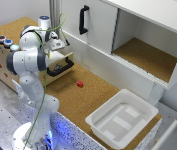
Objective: Go towards the drawer and store the yellow object
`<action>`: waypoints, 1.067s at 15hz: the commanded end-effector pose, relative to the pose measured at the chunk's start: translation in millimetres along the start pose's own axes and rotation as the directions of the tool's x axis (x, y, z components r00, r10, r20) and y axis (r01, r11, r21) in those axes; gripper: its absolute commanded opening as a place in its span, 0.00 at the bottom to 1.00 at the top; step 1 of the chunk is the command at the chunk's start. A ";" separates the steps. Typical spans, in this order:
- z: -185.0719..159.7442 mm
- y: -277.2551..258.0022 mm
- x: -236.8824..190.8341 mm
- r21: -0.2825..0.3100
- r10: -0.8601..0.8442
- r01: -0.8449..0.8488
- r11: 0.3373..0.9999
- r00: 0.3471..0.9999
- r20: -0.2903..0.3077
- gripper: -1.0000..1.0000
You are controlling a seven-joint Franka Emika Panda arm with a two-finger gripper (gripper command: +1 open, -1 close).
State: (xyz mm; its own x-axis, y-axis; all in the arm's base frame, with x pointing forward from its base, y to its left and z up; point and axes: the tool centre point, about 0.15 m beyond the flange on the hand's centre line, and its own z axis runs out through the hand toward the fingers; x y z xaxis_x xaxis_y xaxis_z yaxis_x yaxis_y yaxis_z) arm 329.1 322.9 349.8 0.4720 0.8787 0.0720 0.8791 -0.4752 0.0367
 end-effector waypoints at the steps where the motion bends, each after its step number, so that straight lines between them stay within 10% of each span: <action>1: 7.1 -16.6 7.8 -0.063 0.237 -0.236 0.970 0.971 0.024 0.00; 8: 19.0 22.3 -9.1 0.005 0.557 -0.557 0.830 0.830 -0.029 0.00; 16: 36.0 42.9 1.4 -0.114 0.812 -0.810 0.575 0.583 -0.044 0.00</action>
State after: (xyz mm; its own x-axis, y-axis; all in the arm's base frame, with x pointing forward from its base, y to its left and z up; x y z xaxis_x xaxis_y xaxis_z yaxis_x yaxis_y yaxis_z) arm 348.7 295.2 332.1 0.9492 0.3050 0.0778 0.3049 -0.9523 0.0138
